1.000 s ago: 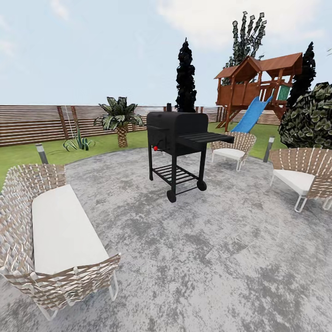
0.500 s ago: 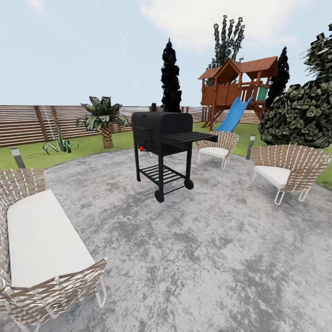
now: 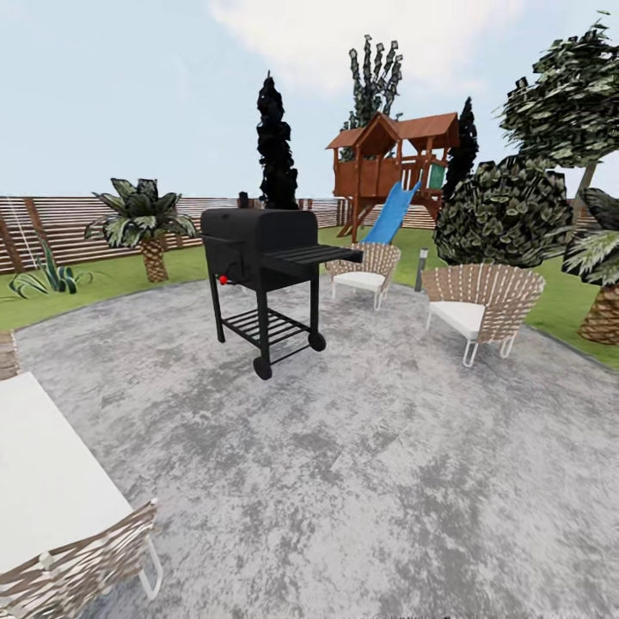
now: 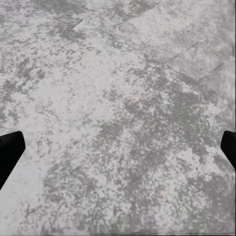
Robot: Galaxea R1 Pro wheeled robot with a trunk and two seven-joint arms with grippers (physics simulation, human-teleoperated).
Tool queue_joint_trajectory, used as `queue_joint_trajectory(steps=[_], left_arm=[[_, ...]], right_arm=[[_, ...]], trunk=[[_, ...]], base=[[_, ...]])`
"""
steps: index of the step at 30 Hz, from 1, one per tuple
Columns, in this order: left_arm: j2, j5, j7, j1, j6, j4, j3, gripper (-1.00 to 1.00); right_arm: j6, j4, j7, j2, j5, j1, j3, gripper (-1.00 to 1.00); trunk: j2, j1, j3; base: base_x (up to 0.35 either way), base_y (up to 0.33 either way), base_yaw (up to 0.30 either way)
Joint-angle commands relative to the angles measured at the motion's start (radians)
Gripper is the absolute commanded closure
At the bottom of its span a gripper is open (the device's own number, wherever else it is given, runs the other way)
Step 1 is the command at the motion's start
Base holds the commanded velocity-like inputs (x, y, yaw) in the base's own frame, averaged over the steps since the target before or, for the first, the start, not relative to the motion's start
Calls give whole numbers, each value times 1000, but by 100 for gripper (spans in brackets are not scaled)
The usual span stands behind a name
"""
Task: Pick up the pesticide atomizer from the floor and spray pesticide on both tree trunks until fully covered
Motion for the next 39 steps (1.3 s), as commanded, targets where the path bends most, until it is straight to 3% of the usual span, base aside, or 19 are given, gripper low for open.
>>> queue_joint_trajectory(steps=[1,10,39], left_arm=[[0,2,0,0,-3,0,2,-100],[1,4,-3,-1,-5,0,2,-100],[3,3,-3,-1,-5,0,5,-100]], right_arm=[[-3,2,0,0,-2,-1,0,-100],[-3,5,4,-2,-29,-1,-18,-100],[-3,6,6,-4,-29,-1,-18,-100]], trunk=[[-1,0,-1],[-50,27,-23],[-253,138,-114]], base=[[0,0,-300],[0,0,-300],[0,0,-275]])
